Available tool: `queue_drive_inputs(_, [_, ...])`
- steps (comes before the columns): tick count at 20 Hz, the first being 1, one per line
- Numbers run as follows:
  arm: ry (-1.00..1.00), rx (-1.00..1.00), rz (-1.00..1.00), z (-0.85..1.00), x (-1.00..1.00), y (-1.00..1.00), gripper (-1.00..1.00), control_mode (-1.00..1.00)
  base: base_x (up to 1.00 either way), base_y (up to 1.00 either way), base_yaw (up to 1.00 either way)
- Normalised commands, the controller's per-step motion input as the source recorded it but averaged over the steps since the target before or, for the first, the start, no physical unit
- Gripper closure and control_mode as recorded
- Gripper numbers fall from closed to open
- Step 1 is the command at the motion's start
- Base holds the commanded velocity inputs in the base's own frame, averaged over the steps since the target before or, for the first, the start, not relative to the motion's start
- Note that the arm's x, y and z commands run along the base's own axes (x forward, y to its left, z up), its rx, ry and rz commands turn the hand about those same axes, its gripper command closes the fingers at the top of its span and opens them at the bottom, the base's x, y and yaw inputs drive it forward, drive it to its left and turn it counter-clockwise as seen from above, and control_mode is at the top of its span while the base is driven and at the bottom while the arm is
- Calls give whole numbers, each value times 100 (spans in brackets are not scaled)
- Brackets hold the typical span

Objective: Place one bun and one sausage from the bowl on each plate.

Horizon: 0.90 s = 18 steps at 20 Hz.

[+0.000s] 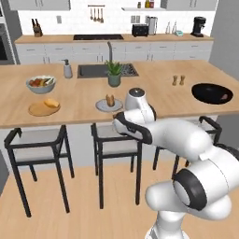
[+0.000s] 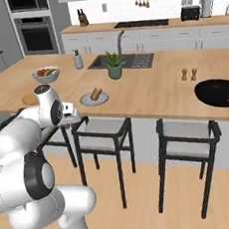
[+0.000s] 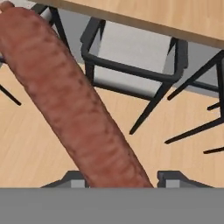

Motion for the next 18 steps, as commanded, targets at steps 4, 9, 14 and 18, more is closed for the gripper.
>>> queue_drive_inputs(4, [0,0,0,0,0,0,100,100,71,100,0])
queue_drive_inputs(9, [0,0,0,0,0,0,100,100,73,100,-11])
queue_drive_inputs(14, [0,0,0,0,0,0,100,100,89,36,-13])
queue_drive_inputs(18, [0,0,0,0,0,0,100,100,100,8,-12])
